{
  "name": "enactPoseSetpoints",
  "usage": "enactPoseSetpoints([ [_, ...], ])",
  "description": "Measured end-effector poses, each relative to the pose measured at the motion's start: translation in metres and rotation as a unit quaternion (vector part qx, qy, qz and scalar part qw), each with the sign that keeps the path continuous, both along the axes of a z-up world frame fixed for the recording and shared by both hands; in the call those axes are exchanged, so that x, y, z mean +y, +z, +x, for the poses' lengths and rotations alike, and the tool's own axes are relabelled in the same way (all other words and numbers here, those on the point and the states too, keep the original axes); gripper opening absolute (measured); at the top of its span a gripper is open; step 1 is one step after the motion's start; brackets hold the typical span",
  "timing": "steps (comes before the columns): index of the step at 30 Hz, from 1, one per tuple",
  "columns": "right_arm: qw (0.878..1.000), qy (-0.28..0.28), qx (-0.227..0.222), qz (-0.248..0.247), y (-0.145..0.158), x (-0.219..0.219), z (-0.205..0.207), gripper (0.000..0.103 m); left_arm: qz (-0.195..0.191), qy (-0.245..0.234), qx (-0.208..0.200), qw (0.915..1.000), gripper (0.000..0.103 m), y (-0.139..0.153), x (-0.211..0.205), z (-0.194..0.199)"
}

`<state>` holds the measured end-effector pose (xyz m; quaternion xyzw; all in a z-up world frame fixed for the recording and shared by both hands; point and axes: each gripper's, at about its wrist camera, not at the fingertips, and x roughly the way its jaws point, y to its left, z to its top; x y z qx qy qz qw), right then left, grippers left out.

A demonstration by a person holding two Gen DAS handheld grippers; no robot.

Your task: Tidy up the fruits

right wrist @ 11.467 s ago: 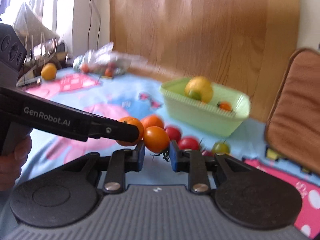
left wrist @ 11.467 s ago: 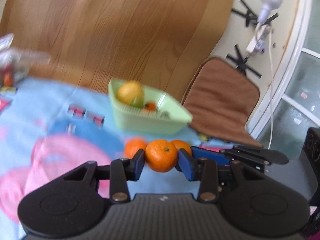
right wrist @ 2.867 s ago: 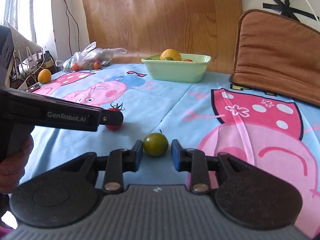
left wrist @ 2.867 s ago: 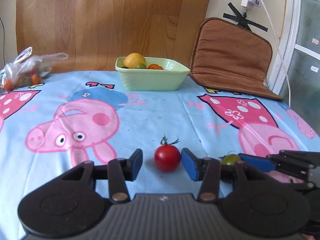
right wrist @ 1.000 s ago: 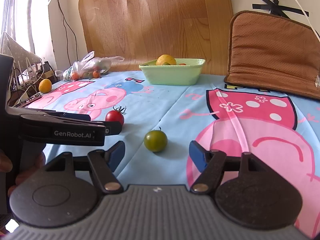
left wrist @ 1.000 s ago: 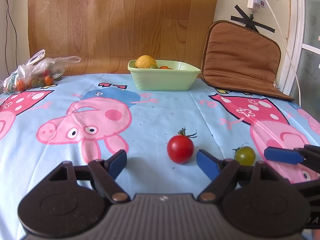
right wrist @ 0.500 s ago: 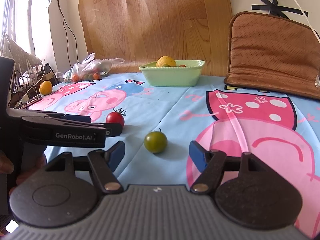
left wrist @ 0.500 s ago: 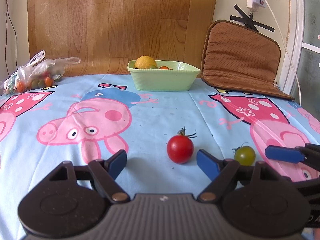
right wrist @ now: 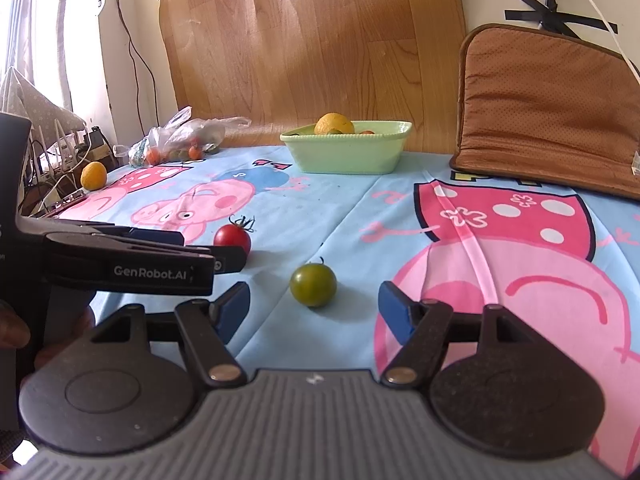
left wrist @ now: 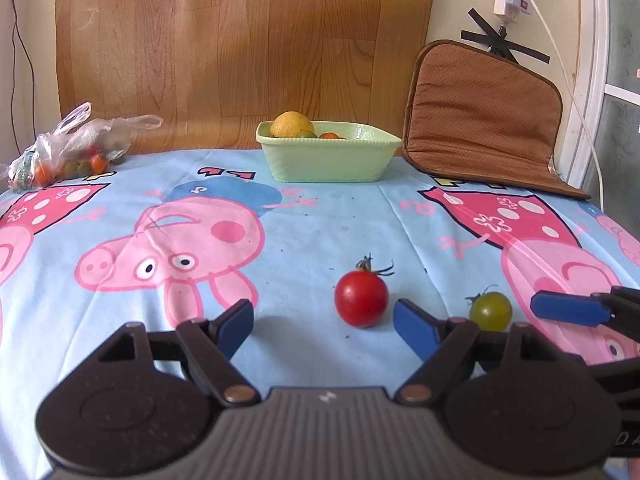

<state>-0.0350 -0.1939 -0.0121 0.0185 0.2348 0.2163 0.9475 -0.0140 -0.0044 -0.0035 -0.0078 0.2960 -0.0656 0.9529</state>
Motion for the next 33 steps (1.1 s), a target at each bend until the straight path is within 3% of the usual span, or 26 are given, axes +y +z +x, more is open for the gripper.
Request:
enactPoseSetpoints([
  [33,1.000,0.004,-0.004,0.010,-0.0011,-0.0048,0.0012,0.073,0.010,-0.007,-0.007,0.9999,0.079,0.0000,-0.0025,-0.0006],
])
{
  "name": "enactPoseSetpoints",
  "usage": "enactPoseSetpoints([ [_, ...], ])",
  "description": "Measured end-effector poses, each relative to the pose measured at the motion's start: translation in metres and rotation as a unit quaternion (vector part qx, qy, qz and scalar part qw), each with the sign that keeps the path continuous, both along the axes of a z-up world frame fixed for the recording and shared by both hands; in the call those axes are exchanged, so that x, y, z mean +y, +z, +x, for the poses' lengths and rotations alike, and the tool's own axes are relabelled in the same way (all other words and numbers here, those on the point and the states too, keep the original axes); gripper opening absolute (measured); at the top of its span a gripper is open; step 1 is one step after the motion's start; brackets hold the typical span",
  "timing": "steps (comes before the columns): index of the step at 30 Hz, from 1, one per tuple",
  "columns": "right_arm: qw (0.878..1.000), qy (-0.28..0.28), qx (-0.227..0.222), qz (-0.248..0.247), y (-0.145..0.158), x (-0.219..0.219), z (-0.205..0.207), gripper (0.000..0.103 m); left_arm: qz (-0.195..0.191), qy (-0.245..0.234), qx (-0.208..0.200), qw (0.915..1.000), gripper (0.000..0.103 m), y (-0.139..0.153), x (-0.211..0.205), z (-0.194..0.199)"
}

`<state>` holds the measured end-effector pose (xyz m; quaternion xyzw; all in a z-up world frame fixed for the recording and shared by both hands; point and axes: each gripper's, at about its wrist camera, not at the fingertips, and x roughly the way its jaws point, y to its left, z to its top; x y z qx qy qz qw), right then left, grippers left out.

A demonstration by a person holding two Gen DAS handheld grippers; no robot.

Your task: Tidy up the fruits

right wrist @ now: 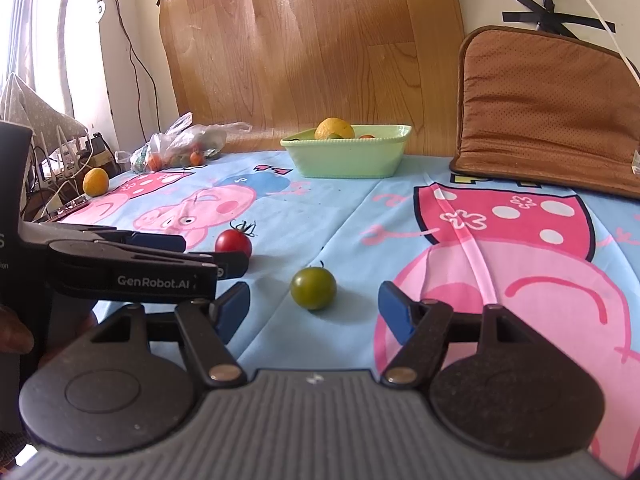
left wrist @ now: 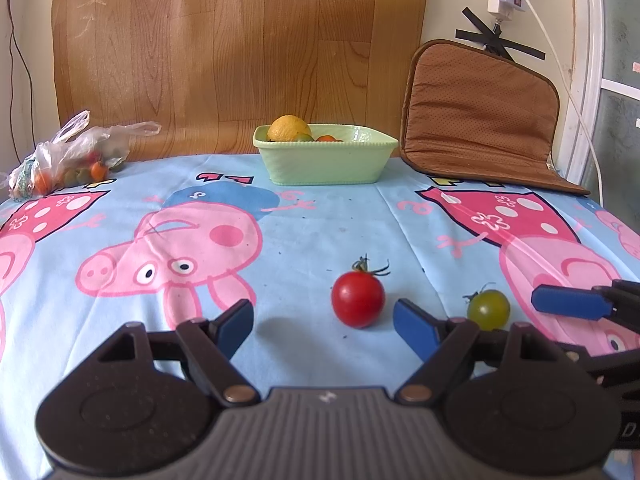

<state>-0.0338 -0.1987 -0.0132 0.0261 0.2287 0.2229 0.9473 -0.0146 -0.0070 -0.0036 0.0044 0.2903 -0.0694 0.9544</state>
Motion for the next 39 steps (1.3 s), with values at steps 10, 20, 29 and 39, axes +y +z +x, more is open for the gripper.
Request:
enactPoseSetpoints([
  [10,1.000,0.000,0.000,0.000,-0.0001,0.0006,-0.0007,0.073,0.001,0.000,0.000,1.0000,0.080,-0.0001,-0.0006,-0.0004],
  [20,1.000,0.000,0.000,0.001,0.0013,0.0009,-0.0014,0.073,0.002,0.000,0.000,1.0000,0.080,-0.0002,-0.0014,-0.0005],
  [29,1.000,0.000,0.000,0.001,0.0009,0.0006,-0.0012,0.073,0.002,0.000,-0.001,1.0000,0.081,-0.0002,-0.0019,-0.0007],
  [39,1.000,0.000,0.000,0.001,0.0006,0.0005,-0.0012,0.073,0.002,0.001,-0.001,1.0000,0.081,-0.0002,-0.0025,-0.0010],
])
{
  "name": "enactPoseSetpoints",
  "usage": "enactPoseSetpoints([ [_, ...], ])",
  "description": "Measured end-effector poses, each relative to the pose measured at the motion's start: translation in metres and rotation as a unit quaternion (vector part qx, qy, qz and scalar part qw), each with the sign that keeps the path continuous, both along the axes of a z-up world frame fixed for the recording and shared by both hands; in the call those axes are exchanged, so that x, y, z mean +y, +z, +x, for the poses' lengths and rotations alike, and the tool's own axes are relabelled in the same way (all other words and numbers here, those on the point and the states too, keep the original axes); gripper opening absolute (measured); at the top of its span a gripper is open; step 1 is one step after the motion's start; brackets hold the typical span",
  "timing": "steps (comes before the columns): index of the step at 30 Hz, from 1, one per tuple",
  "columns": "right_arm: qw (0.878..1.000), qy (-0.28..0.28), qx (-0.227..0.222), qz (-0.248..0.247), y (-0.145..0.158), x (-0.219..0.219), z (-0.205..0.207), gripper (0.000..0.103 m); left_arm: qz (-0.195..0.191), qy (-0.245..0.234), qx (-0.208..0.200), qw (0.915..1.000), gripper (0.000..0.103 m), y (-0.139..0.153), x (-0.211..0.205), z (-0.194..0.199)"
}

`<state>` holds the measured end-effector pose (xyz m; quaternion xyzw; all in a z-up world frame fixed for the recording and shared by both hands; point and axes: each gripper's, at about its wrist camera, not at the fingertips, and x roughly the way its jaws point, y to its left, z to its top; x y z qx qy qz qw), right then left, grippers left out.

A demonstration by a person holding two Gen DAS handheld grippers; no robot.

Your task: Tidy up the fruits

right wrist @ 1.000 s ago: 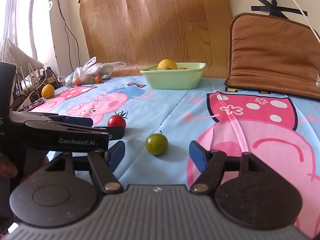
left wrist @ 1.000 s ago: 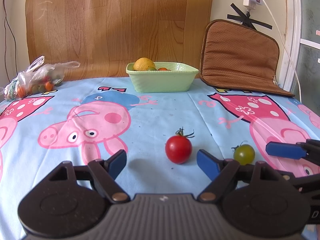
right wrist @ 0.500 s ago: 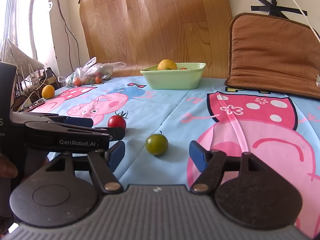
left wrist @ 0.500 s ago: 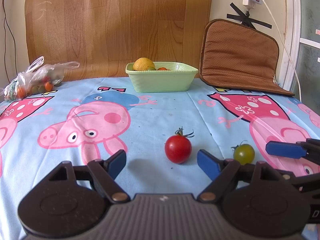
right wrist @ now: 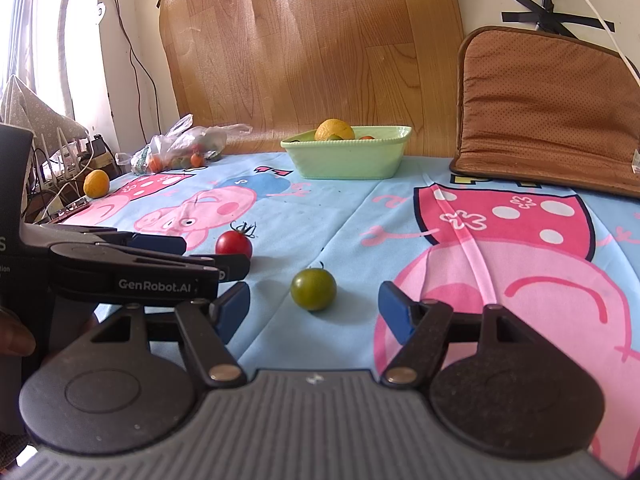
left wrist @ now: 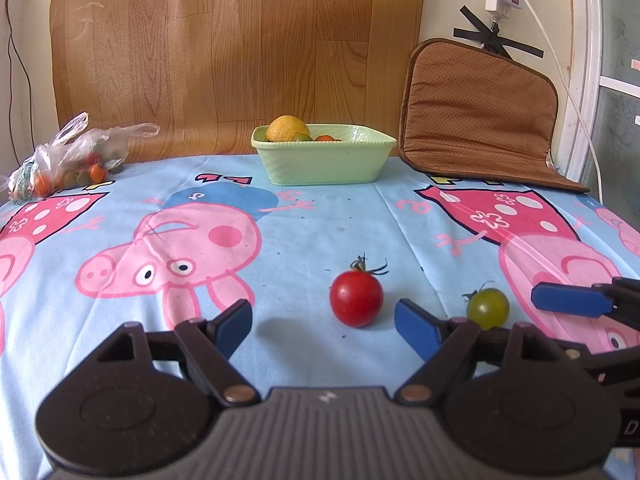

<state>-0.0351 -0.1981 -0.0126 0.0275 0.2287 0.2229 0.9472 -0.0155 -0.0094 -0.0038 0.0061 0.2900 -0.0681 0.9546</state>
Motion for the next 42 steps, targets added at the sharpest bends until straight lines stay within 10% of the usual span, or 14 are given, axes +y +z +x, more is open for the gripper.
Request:
enactPoseSetpoints([
  [42,1.000,-0.002,0.000,0.001,-0.0002,0.0014,-0.0008,0.073,0.005,0.006,0.004,1.0000,0.086,-0.0010,-0.0001,0.0014],
])
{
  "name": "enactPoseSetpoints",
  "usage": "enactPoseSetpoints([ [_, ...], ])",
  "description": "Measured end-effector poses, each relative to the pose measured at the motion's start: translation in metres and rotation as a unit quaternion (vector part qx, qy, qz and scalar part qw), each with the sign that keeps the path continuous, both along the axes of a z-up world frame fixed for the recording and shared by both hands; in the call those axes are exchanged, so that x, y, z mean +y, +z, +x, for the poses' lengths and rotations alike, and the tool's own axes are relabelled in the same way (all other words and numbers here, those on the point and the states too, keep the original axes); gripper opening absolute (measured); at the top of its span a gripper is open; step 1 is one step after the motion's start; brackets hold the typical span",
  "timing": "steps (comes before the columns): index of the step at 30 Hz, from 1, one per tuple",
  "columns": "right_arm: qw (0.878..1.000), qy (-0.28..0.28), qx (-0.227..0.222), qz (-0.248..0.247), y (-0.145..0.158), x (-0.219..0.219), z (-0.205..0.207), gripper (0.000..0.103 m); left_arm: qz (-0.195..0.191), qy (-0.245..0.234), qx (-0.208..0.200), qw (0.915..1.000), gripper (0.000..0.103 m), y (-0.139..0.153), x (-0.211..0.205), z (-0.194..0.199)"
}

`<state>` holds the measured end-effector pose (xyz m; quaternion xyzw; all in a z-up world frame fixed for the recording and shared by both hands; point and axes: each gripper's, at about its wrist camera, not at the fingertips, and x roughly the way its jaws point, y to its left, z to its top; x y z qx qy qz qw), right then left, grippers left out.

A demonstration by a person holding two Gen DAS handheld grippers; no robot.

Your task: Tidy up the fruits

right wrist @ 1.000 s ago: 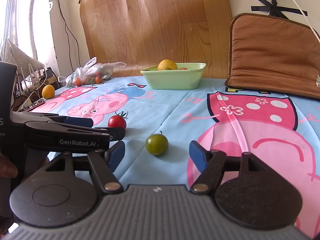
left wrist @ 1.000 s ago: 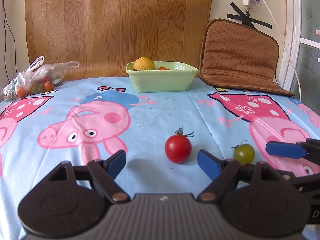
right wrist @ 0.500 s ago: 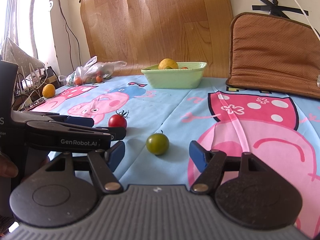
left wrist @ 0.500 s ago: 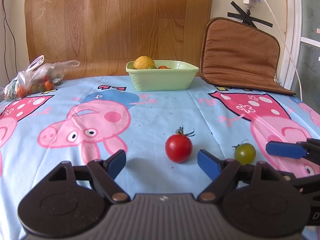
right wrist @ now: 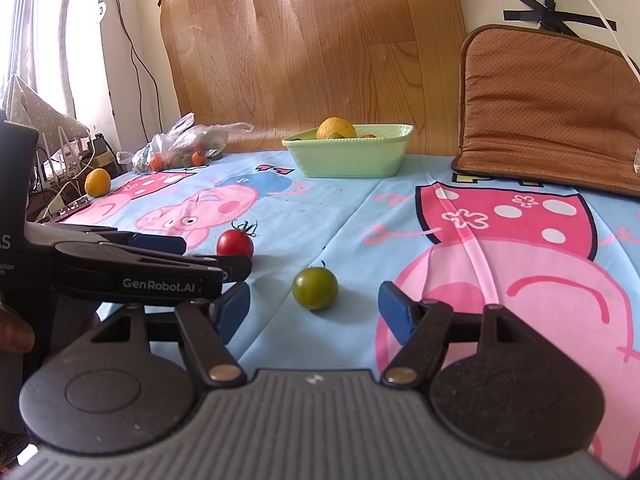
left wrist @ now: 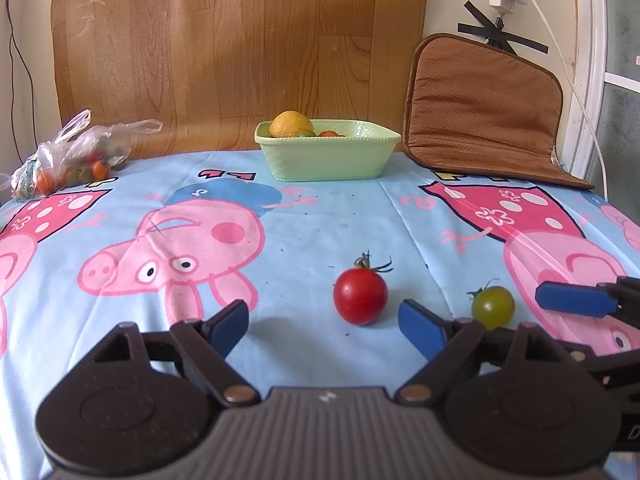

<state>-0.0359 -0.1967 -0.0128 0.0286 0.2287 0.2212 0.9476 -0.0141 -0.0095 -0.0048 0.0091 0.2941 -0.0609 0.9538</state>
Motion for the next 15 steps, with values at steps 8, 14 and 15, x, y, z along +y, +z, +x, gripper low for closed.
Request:
enactPoseSetpoints([
  [8,1.000,-0.001,0.000,0.000,0.0001,0.0001,-0.0002,0.073,0.000,0.004,0.000,1.0000,0.088,0.0008,0.0001,0.0001],
  [14,1.000,-0.001,0.000,0.000,0.0002,0.0003,-0.0007,0.073,0.000,0.003,0.001,1.0000,0.088,0.0009,0.0003,0.0004],
  [15,1.000,-0.002,0.000,0.000,-0.0002,0.0003,-0.0006,0.073,0.000,0.004,0.001,1.0000,0.088,0.0008,0.0002,0.0004],
])
